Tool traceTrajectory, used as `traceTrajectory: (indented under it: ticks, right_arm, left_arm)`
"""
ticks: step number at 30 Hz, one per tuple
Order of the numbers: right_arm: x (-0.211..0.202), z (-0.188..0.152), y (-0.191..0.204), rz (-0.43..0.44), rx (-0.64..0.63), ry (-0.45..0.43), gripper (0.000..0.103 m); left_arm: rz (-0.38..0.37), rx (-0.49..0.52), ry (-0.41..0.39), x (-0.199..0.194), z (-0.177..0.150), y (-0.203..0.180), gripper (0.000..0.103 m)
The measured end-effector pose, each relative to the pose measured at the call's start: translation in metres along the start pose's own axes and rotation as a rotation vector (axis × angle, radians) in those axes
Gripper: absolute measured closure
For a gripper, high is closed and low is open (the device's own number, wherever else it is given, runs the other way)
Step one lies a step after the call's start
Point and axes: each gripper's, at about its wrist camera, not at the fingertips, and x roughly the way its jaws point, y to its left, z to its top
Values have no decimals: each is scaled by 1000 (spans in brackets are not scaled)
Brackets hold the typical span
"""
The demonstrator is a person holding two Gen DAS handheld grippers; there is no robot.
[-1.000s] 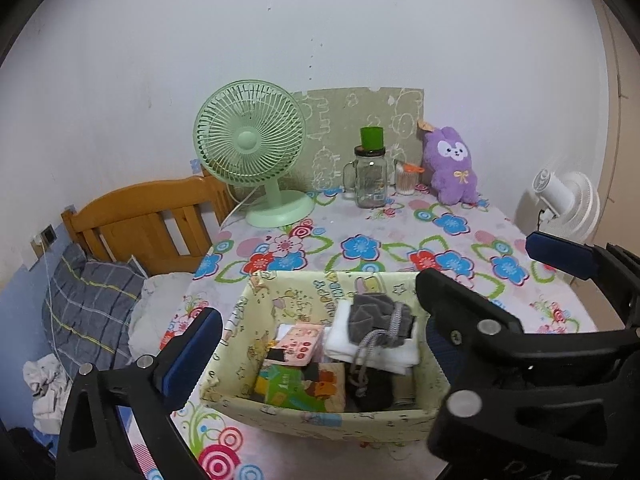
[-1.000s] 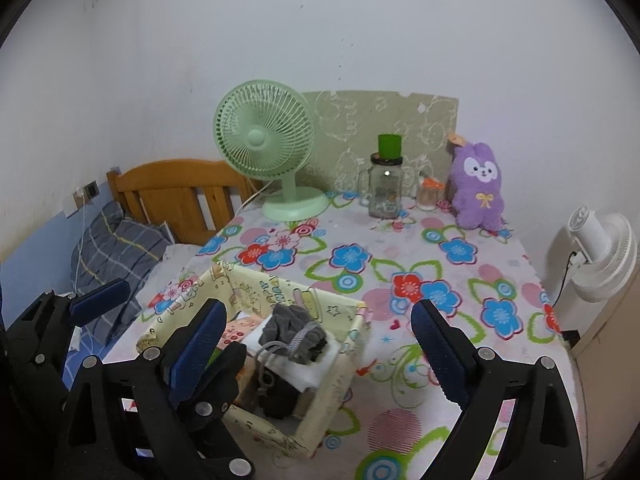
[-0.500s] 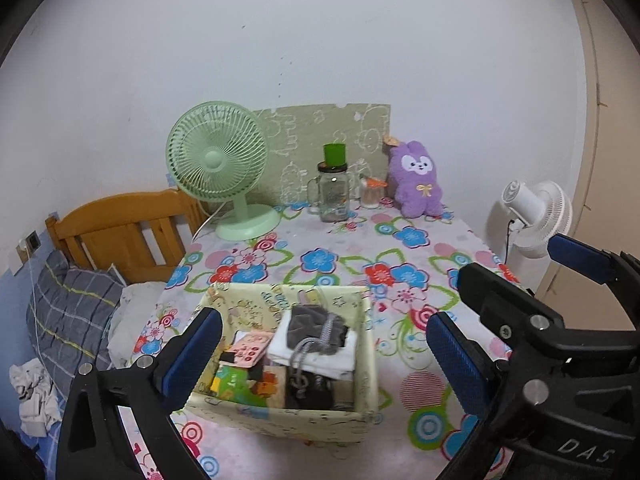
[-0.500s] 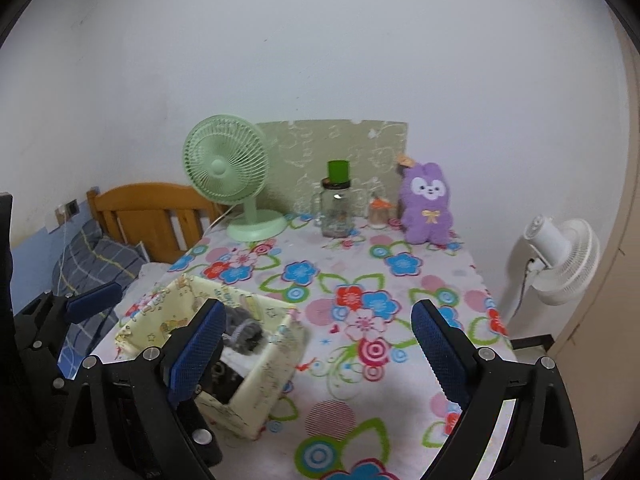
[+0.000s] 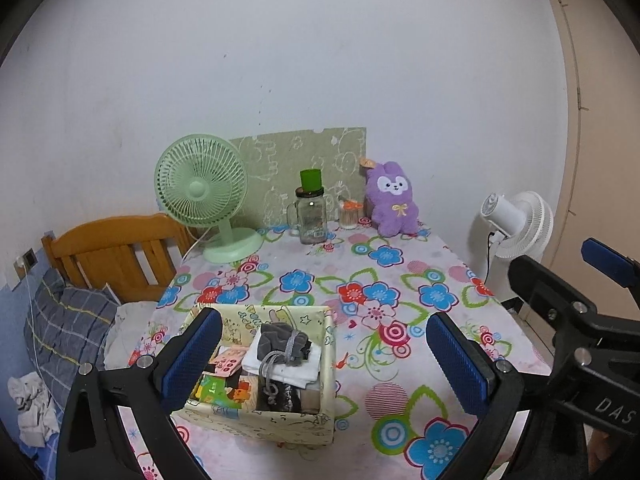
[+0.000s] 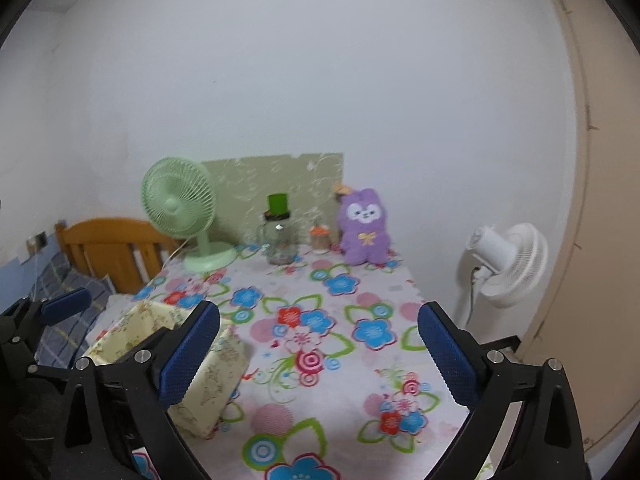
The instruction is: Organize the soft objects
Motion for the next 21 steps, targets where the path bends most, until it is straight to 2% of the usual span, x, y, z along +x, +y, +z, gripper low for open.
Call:
traceTrajectory:
  ticks: [9,21]
  right_arm:
    - [-18,1,-19,-36,27,-31,2]
    - [-36,-3,-19,-37,34,-42,2]
  left_arm:
    - [4,-13,-26,-16,2,-5,0]
    - [28,-65,-43,-33,-2,5,0]
